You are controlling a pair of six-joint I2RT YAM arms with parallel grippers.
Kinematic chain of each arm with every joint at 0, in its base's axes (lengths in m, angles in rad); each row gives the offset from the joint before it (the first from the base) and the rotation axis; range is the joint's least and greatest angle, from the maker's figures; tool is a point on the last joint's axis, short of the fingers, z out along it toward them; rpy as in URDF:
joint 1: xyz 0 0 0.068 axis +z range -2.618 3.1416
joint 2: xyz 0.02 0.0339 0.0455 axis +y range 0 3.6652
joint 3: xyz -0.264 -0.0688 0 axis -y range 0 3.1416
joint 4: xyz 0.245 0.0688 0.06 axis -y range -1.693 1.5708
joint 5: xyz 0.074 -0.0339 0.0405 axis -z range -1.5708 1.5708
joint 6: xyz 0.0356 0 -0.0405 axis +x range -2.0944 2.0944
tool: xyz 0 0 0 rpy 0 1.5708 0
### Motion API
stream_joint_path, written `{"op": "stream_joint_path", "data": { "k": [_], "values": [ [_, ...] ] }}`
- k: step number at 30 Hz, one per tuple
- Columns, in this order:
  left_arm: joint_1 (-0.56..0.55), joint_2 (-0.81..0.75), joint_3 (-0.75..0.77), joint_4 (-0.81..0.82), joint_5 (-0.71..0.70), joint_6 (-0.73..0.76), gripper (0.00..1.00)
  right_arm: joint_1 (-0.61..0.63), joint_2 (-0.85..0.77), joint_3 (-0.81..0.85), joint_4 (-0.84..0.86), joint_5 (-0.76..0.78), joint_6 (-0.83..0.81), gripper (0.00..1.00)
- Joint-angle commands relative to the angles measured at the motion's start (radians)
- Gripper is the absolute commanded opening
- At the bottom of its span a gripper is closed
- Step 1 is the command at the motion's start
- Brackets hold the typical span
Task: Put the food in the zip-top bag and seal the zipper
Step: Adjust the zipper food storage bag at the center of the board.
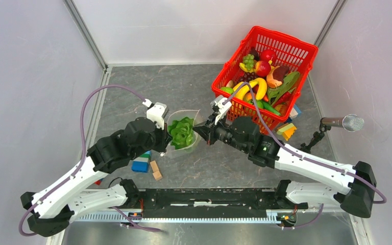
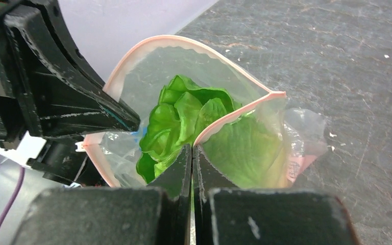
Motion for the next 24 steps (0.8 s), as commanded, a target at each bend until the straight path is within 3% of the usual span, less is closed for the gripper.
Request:
{"op": "stream_joint_path", "data": {
  "k": [1, 14, 18, 19, 21, 24],
  "values": [
    [0.004, -0.044, 0.019, 0.04, 0.068, 0.002, 0.02, -0.007, -0.009, 0.079, 0.053, -0.128, -0.021, 0.0],
    [0.004, -0.156, -0.078, 0.133, 0.019, -0.048, 0.02, -0.017, 0.016, 0.004, 0.044, -0.005, 0.014, 0.01],
    [0.004, -0.171, -0.108, 0.169, -0.001, -0.068, 0.02, -0.017, 0.001, -0.044, 0.063, -0.011, 0.038, 0.1],
    [0.004, -0.177, -0.114, 0.179, -0.01, -0.073, 0.02, -0.017, -0.009, -0.059, 0.066, -0.008, 0.044, 0.14],
    [0.004, -0.187, -0.125, 0.189, -0.031, -0.08, 0.02, -0.018, -0.029, -0.086, 0.072, 0.006, 0.055, 0.33],
    [0.004, -0.194, -0.134, 0.195, -0.053, -0.084, 0.02, -0.019, -0.068, -0.115, 0.073, 0.032, 0.056, 0.4]
  ]
}}
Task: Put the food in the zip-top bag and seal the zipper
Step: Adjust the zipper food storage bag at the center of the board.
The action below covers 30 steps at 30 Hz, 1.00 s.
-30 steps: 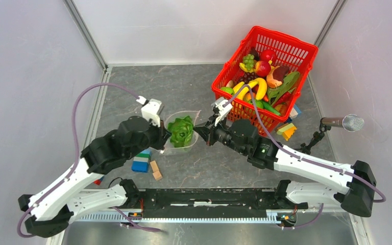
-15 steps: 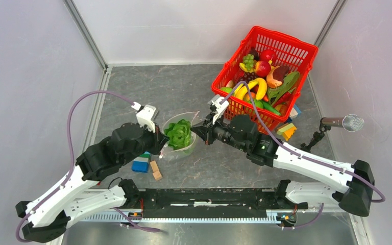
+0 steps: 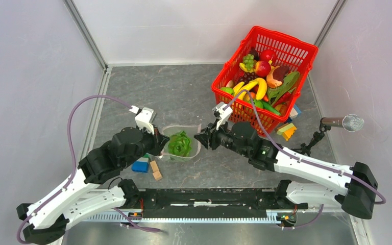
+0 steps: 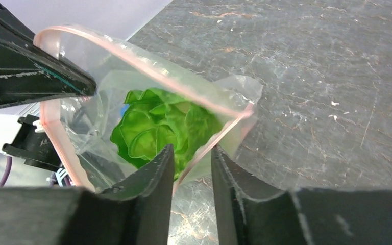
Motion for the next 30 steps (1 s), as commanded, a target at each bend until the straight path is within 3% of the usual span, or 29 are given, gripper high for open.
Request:
{"op": "stream_joint_path", "data": {
  "k": [1, 3, 7, 15, 30],
  "values": [
    [0.002, -0.02, -0.006, 0.084, -0.051, -0.044, 0.02, -0.004, -0.078, -0.033, 0.047, 0.052, 0.016, 0.4],
    [0.002, -0.018, -0.006, 0.088, -0.054, -0.045, 0.02, -0.005, -0.102, -0.043, 0.039, 0.073, 0.015, 0.42],
    [0.003, -0.012, -0.003, 0.091, -0.056, -0.045, 0.02, -0.006, -0.145, -0.067, 0.025, 0.1, 0.024, 0.62],
    [0.003, -0.002, -0.002, 0.099, -0.059, -0.045, 0.02, -0.006, -0.219, -0.132, 0.026, 0.146, 0.066, 0.81],
    [0.003, -0.034, -0.021, 0.12, -0.042, -0.038, 0.02, -0.007, -0.319, -0.187, 0.026, 0.154, 0.135, 0.88]
  ]
}}
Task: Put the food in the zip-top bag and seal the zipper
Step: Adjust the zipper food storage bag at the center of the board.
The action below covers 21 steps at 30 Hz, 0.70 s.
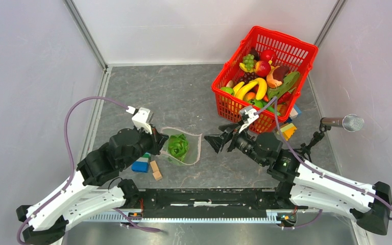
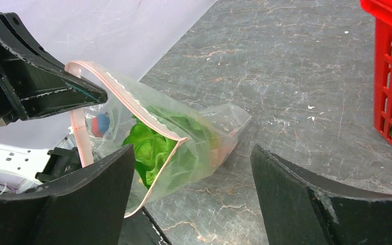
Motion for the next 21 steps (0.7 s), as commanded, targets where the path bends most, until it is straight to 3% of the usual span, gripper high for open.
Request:
{"op": "stream_joint_path", "data": {
  "k": [1, 8, 12, 14, 16, 18, 19, 21],
  "values": [
    [0.003, -0.007, 0.005, 0.081, -0.008, -0.036, 0.02, -0.005, -0.021, -0.037, 0.011, 0.022, 0.059, 0.88],
    [0.003, 0.003, 0.006, 0.084, 0.007, -0.032, 0.02, 0.006, 0.143, -0.038, 0.154, -0.168, 0.139, 0.83],
    [0.003, 0.01, 0.004, 0.084, 0.019, -0.034, 0.02, 0.073, 0.222, -0.004, 0.147, -0.136, 0.142, 0.81],
    [0.002, 0.009, 0.006, 0.085, 0.024, -0.031, 0.02, 0.085, 0.253, 0.032, 0.092, -0.093, 0.125, 0.66],
    [0.003, 0.006, 0.017, 0.081, 0.026, -0.009, 0.02, 0.086, 0.256, 0.065, 0.023, -0.002, 0.1, 0.29],
    [0.003, 0.017, 0.095, 0.023, 0.021, 0.044, 0.02, 0.084, 0.241, 0.106, 0.008, 0.068, 0.047, 0.08],
    [0.003, 0.037, 0.158, -0.027, 0.023, 0.071, 0.02, 0.082, 0.24, 0.133, -0.003, 0.092, 0.009, 0.01],
    [0.004, 0.071, 0.315, -0.1, 0.063, 0.116, 0.02, 0.066, 0.267, 0.212, -0.052, 0.107, -0.059, 0.0]
  ]
}}
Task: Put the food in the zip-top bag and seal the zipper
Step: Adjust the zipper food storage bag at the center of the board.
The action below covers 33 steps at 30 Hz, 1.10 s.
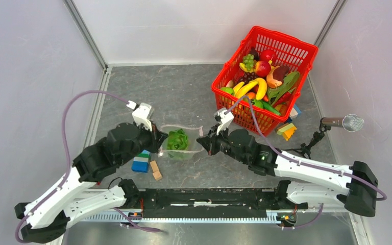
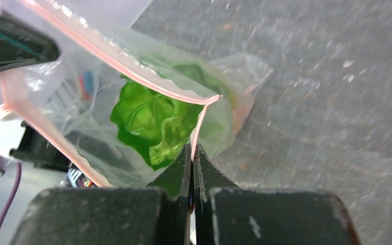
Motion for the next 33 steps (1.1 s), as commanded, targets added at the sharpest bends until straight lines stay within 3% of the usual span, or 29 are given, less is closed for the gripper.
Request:
{"op": "stream_joint_path", "data": {
  "k": [1, 5, 10, 13, 15, 18, 21, 25, 27, 33],
  "values": [
    [0.002, 0.054, 0.33, -0.07, 0.091, 0.119, 0.02, -0.036, 0.027, 0.196, -0.07, 0.107, -0.151, 0.0],
    [0.002, 0.189, 0.519, -0.231, 0.235, 0.192, 0.02, -0.156, 0.163, 0.222, -0.041, -0.025, -0.165, 0.0],
    [0.003, 0.391, 0.37, -0.298, 0.214, 0.19, 0.02, -0.251, 0.337, 0.201, 0.0, -0.173, -0.116, 0.02],
    [0.003, 0.425, 0.241, -0.214, 0.235, 0.134, 0.02, -0.252, 0.344, 0.183, -0.002, -0.145, -0.113, 0.02],
    [0.002, 0.411, 0.224, -0.178, 0.292, 0.121, 0.02, -0.252, 0.305, 0.163, 0.038, -0.18, -0.147, 0.02],
    [0.005, 0.38, 0.28, -0.181, 0.226, 0.157, 0.02, -0.256, 0.279, 0.211, 0.035, -0.305, -0.234, 0.06],
    [0.027, 0.399, 0.302, -0.151, 0.25, 0.171, 0.02, -0.258, 0.307, 0.292, -0.117, -0.15, -0.268, 0.1],
    [0.029, 0.391, 0.206, -0.066, 0.238, 0.131, 0.02, -0.272, 0.256, 0.23, -0.074, -0.168, -0.271, 0.25],
    [0.034, 0.369, 0.154, -0.036, 0.224, 0.109, 0.02, -0.273, 0.218, 0.214, -0.063, -0.203, -0.282, 0.51],
    [0.041, 0.321, 0.059, 0.06, 0.216, 0.059, 0.02, -0.273, 0.1, 0.284, -0.204, -0.215, -0.36, 0.68]
  ]
}}
